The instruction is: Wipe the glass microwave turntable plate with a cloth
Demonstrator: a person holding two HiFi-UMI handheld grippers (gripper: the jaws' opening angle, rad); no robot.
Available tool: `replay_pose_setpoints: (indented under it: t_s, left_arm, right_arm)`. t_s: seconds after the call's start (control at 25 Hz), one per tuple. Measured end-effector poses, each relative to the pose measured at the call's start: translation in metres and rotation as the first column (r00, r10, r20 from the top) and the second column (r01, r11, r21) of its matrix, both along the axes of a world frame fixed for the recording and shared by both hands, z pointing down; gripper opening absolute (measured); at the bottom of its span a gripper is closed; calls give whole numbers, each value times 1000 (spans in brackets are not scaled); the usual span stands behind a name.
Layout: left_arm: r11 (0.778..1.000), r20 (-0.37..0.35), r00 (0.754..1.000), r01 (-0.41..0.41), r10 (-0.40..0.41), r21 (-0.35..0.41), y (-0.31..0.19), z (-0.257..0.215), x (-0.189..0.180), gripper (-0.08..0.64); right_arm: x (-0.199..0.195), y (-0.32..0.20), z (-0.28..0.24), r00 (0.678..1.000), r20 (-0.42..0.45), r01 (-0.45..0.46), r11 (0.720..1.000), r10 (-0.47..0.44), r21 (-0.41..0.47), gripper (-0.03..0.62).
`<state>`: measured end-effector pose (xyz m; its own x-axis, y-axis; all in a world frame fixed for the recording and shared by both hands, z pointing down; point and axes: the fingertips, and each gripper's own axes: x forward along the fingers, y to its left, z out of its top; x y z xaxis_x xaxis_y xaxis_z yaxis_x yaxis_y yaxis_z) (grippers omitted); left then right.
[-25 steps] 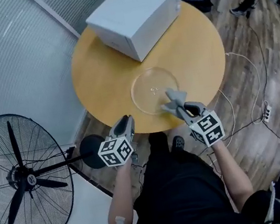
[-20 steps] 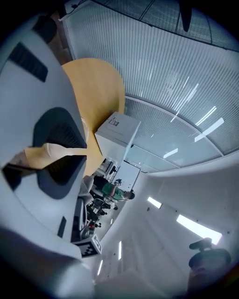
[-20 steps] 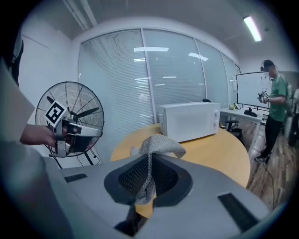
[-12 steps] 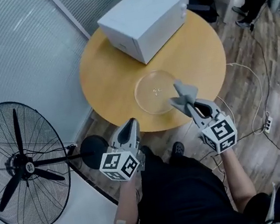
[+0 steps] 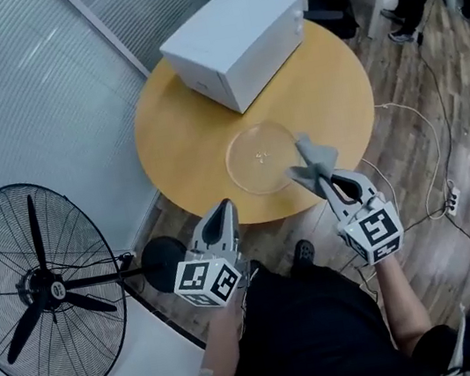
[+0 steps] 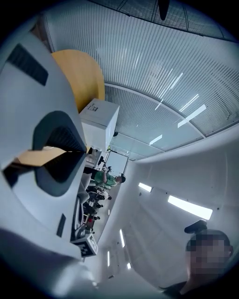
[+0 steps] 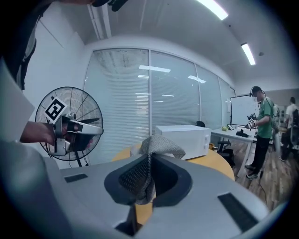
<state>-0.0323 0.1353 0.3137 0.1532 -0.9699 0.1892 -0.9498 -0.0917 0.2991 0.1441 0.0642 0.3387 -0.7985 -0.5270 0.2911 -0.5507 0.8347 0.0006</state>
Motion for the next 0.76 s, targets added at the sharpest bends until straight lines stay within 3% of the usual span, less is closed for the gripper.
replay_pose_setpoints:
  t_s: [0.48,0.76]
  left_arm:
    - [999,39,999,-36,35,6,4,-6,10,-3]
    - [999,50,998,-41,42,-29,5,0,8,-3]
  right_arm:
    - [12,8,-2,999,23,-22,1000,22,-15,21]
    - [6,12,-1,1000,12,-17,999,18,-29,21]
